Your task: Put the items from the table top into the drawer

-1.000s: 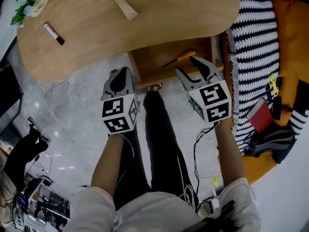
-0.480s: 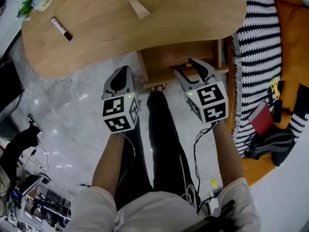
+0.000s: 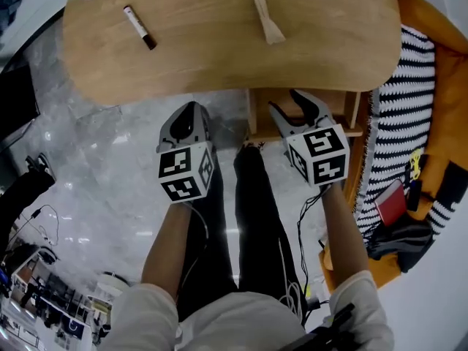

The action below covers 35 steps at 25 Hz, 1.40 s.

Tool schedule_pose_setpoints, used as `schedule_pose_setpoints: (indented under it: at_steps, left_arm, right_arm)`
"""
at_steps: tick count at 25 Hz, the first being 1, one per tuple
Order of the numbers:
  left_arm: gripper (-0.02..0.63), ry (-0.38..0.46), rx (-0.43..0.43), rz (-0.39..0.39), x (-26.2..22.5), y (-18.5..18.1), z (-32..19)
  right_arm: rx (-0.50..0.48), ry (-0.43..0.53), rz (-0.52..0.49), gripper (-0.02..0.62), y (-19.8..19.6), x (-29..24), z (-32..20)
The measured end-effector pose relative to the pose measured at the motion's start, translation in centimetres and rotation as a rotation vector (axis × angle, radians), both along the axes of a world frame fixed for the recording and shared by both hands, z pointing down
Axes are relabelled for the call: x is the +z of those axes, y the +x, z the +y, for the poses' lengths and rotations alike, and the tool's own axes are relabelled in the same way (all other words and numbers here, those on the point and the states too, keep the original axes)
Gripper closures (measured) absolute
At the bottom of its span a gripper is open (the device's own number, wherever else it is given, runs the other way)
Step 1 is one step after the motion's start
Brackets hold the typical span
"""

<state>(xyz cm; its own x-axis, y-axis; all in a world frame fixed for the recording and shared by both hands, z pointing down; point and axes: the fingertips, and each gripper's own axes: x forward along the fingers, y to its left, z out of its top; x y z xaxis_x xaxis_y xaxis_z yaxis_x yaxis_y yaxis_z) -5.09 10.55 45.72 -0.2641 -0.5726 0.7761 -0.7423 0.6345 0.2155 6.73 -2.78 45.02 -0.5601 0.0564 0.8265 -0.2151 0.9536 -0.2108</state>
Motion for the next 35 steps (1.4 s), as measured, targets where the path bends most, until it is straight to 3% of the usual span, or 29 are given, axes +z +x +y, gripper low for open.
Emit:
schedule_pose_setpoints:
  at_steps: [10,16,26,35]
  left_arm:
    - [0.595,-0.006,-0.182,-0.027,0.1,-11.3,7.3]
    - [0.595,-0.004,-0.223,-0.026,0.7,-16.8,9.7]
    - [0.595,0.012,-0.296,-0.012,1.6,-23.0,12.0]
    - [0.596,0.019,-0.323,-0.016,2.4,-26.6,13.5]
  right_arm:
    - [-0.129,-0.003,-0.031,0.387,-13.5,-0.3,5.2]
    - [-0.158,-0.011,-0.036,0.387,-20.8,0.3,7.2]
    - [-0.178,-0.027,-0.039,0.387,-29.5,2.0,9.5]
    - [-0.181,-0.014,-0.021,0.387,-34.1,4.0,10.5]
